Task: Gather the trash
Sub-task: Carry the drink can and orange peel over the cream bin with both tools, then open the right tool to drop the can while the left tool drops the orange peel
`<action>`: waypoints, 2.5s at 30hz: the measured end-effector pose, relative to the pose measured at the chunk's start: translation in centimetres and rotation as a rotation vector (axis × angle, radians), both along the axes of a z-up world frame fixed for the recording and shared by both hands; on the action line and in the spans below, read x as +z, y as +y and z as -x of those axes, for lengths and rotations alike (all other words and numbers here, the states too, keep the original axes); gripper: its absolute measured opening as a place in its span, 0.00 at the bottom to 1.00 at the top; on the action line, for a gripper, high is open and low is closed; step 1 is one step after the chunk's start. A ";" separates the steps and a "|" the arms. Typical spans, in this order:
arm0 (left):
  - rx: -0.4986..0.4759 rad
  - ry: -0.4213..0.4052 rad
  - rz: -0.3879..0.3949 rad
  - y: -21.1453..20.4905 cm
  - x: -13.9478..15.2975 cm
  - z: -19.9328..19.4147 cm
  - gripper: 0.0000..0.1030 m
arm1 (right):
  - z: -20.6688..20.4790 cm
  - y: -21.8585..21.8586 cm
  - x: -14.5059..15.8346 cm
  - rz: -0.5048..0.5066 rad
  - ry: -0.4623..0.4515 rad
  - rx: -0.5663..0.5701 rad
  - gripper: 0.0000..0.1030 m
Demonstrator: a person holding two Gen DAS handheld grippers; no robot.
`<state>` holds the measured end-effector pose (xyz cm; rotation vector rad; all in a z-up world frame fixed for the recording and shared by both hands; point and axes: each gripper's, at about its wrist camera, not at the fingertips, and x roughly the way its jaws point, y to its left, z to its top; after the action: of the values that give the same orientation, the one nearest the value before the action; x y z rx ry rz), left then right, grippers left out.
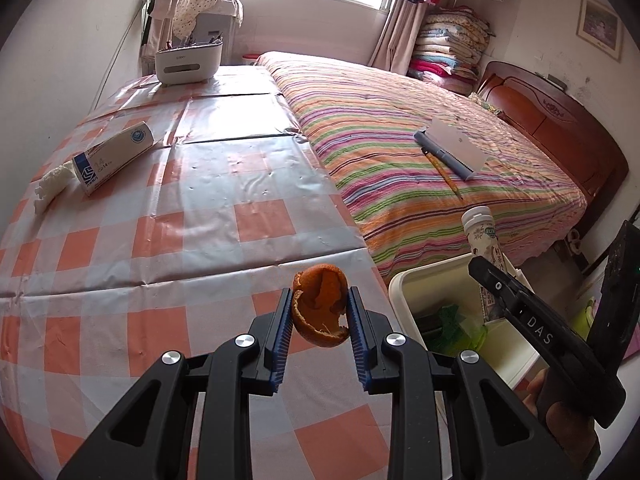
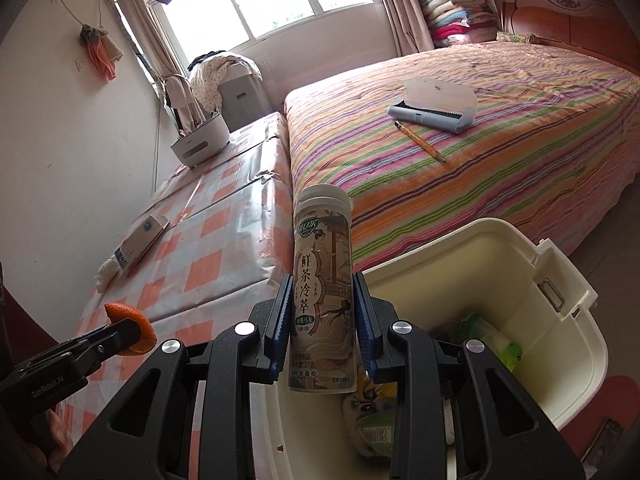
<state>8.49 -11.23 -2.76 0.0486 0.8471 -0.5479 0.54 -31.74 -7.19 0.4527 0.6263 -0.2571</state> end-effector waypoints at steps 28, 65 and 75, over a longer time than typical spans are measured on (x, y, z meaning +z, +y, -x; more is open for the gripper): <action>-0.161 -0.009 -0.063 -7.9 0.2 3.0 0.26 | 5.8 -6.4 0.2 -0.196 -0.186 -0.268 0.69; -0.237 0.027 -0.116 -12.0 -1.9 4.8 0.66 | 7.0 -7.9 -0.7 -0.313 -0.237 -0.322 0.75; -0.190 0.013 -0.141 -10.7 -1.7 4.3 0.70 | 6.6 -7.5 -0.8 -0.312 -0.218 -0.315 0.76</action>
<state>4.22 -21.95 -4.47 0.2566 0.8977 -0.6667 -6.06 -39.27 -7.98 0.8705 0.3793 -0.4047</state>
